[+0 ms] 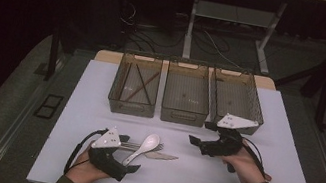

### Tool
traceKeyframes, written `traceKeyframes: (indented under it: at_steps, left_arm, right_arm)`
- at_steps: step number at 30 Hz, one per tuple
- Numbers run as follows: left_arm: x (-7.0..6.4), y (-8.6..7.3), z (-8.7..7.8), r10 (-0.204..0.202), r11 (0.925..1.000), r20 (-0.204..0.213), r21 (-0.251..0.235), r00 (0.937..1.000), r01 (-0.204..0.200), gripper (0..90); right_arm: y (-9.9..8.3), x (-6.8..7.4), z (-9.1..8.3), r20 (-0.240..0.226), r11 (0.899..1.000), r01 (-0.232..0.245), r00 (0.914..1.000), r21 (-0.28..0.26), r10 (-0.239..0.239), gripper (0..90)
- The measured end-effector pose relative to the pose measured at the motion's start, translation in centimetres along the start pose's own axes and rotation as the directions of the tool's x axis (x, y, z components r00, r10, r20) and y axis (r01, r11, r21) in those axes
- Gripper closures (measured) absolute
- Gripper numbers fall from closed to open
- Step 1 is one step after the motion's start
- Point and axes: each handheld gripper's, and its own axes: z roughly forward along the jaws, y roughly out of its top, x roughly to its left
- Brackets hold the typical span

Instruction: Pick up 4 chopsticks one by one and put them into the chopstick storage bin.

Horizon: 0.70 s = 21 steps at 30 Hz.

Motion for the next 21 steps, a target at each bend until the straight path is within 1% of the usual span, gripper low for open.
traceKeyframes:
  at_steps: [2,7,11,15,21]
  left_arm:
    - [0.0,0.0,0.0,0.0,1.0,-0.001,-0.002,1.0,0.0,0.0]
    - [0.0,0.0,-0.3,-0.002,1.0,-0.006,-0.004,1.0,0.002,0.0]
    - [0.0,-0.1,-0.4,-0.003,1.0,-0.008,-0.006,1.0,0.003,0.0]
    - [-0.1,0.0,-0.5,0.001,1.0,-0.011,-0.007,0.9999,-0.001,0.0]
    - [-0.2,0.0,-0.5,-0.001,1.0,-0.013,-0.008,0.9999,0.001,0.0]
  right_arm:
    - [-0.8,-0.2,-0.8,0.011,1.0,-0.006,0.9999,0.0,0.006,17.9]
    - [-2.6,-0.7,-2.9,0.037,0.999,-0.035,0.9987,-0.039,0.036,17.9]
    - [-3.7,-1.1,-4.4,0.032,0.996,-0.061,0.9975,-0.066,0.063,17.9]
    - [-4.9,-1.0,-5.5,0.032,0.996,-0.06,0.9975,-0.072,0.063,17.9]
    - [-6.9,-0.8,-6.5,0.033,0.997,-0.06,0.9975,-0.05,0.062,17.9]
